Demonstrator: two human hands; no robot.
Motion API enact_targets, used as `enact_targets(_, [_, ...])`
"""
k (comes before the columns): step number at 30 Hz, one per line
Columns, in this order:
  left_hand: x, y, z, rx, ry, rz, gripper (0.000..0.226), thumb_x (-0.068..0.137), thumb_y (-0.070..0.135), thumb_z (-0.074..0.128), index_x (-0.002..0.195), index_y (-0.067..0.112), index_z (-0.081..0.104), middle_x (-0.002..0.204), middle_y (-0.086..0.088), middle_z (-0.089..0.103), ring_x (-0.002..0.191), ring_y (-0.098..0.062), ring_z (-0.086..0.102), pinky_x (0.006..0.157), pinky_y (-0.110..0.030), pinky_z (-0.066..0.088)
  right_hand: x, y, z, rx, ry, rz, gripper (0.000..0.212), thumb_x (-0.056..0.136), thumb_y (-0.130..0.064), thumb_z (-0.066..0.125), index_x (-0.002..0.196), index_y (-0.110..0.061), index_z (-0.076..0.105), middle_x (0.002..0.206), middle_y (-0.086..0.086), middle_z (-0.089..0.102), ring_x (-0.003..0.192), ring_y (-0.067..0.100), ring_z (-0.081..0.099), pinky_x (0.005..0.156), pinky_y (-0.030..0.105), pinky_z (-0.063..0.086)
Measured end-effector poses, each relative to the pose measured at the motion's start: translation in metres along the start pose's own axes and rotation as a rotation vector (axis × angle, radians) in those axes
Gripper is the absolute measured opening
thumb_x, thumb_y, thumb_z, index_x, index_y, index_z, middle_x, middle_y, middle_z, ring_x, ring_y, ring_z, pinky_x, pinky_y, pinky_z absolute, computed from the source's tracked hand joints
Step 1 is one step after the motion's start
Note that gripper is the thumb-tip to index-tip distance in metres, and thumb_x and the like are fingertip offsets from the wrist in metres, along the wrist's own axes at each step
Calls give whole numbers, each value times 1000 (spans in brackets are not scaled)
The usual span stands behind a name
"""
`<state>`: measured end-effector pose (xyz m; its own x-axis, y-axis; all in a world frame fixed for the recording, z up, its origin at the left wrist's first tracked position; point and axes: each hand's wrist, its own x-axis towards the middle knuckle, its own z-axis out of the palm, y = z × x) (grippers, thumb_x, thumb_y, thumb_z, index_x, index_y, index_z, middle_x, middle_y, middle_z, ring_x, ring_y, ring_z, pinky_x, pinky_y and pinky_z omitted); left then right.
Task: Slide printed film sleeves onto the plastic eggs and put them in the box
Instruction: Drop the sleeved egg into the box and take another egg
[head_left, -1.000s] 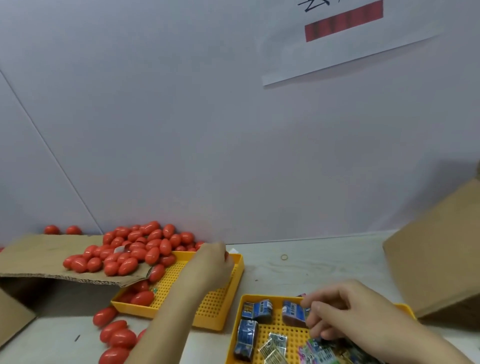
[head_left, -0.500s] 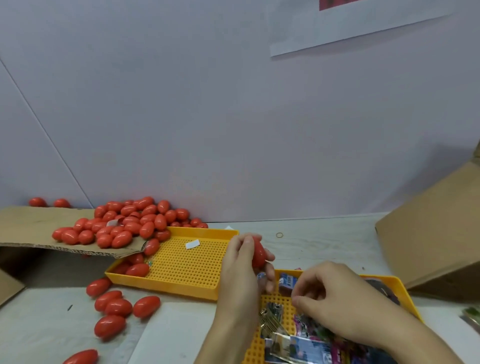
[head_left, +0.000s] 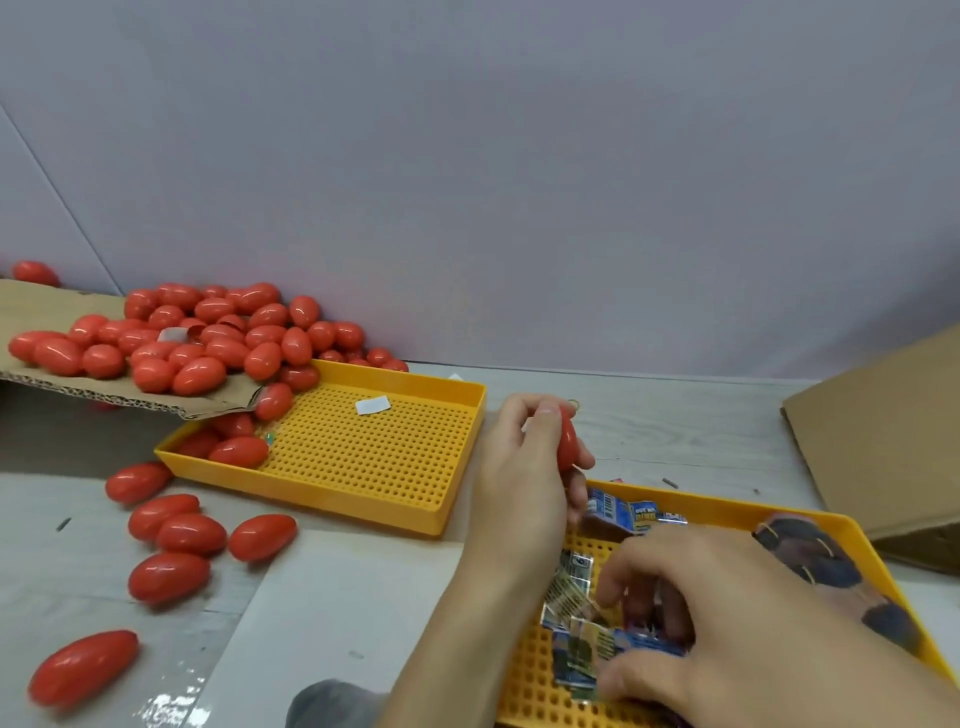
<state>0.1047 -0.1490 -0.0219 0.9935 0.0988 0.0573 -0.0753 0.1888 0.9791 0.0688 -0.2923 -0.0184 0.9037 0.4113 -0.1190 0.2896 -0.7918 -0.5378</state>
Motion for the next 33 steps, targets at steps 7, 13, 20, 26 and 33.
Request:
enact_targets(7, [1,-2,-2,-8,-1,-17,22,104,23,43,94,20,62,67,0,60,51,-13,48,45,-25,37,-10,13,-1,22,-8,17,56,40,-78,61,92,-81,41,105,-56,36,95,-20,48,62,9,43])
enact_targets(13, [3,-5,0,-30,11,5,26,103,19,43,87,20,63,65,-2,60,48,-15,48,42,-25,36,-14,3,-2,107,32,4,50,58,-52,88,90,-65,52,82,-42,56,73,-12,55,61,9,42])
enact_targets(20, [2,-6,1,6,-7,33,26,102,18,43,87,19,63,64,0,61,48,-16,49,42,-25,37,-18,2,-7,266,24,78,22,70,-41,84,78,-49,65,64,-23,64,60,-9,57,57,7,42])
enact_targets(26, [-1,-5,1,29,-32,50,23,103,23,44,91,18,63,66,-1,62,51,-18,50,45,-27,39,-17,3,-4,249,175,68,13,69,-51,76,78,-57,68,88,-27,64,88,-8,58,79,15,47])
enact_targets(33, [-2,-6,2,-1,-152,69,27,102,21,44,88,13,65,67,-6,61,51,-20,49,47,-28,41,-17,8,3,498,369,102,31,55,-40,89,77,-50,70,62,-12,66,50,1,55,53,18,50])
